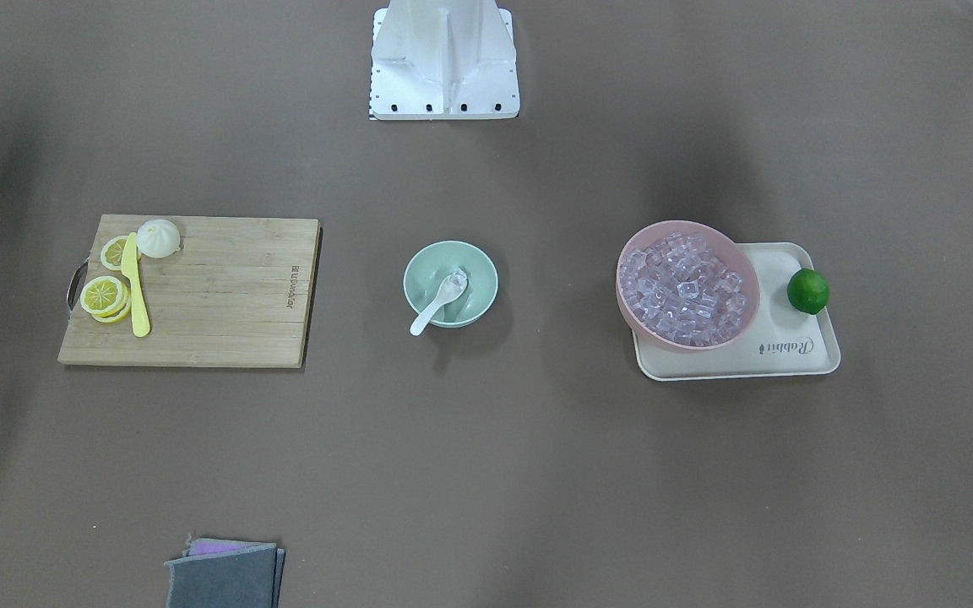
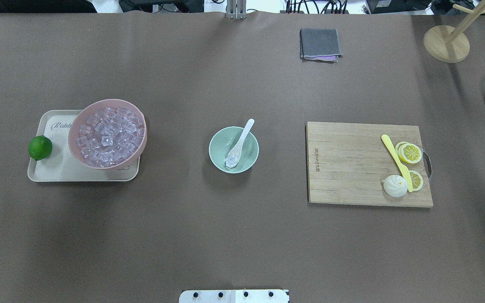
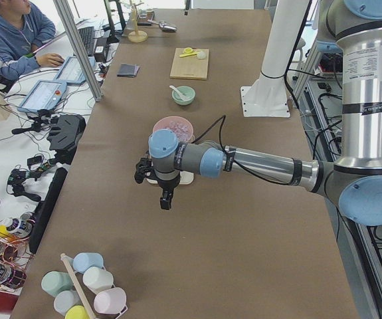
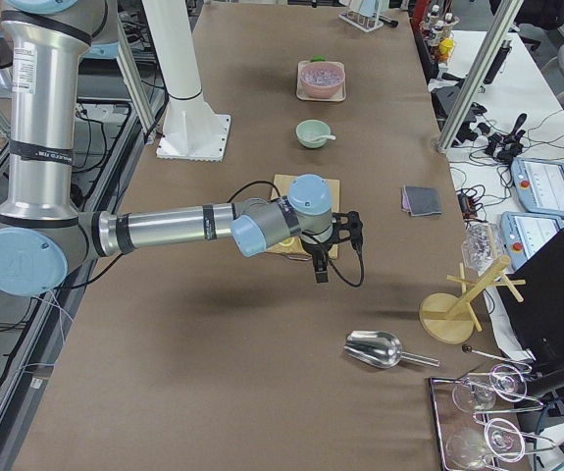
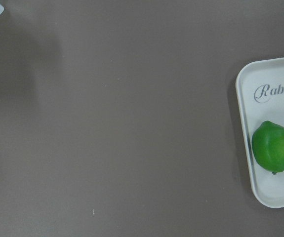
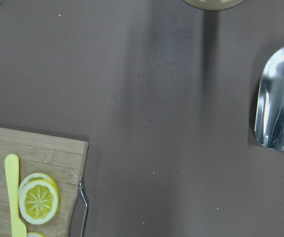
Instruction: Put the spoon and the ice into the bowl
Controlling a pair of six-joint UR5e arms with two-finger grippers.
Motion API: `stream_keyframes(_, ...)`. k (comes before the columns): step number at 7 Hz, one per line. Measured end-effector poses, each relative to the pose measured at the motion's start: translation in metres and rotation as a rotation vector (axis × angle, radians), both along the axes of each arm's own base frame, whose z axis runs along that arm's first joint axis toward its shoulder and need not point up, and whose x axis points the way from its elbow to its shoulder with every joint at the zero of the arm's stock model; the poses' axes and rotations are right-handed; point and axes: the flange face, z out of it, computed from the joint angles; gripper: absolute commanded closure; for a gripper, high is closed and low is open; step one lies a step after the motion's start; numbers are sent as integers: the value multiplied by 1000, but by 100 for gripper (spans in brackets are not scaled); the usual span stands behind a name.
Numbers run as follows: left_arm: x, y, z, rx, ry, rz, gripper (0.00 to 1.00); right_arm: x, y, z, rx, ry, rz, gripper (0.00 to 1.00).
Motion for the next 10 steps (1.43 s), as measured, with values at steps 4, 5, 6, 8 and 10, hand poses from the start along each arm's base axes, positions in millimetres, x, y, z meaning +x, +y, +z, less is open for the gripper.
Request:
stream_keyframes(4,-19,16,6,-45,186,-19,2,1,5,5,-5,0,0,0)
stream_keyframes(5,-25,20,12,-62,209,-33,2,1,5,5,-4,0,0,0)
stream_keyframes(6,-29,24,18,-74,205,-43,2,1,5,5,-3,0,0,0)
stream_keyframes(8,-37,29,27,-79,153,-62,2,1,6,5,-4,-2,-1,0)
stream_keyframes(10,-41,30,31,-82,126,-73,2,3,9,12,-9,2,-11,0)
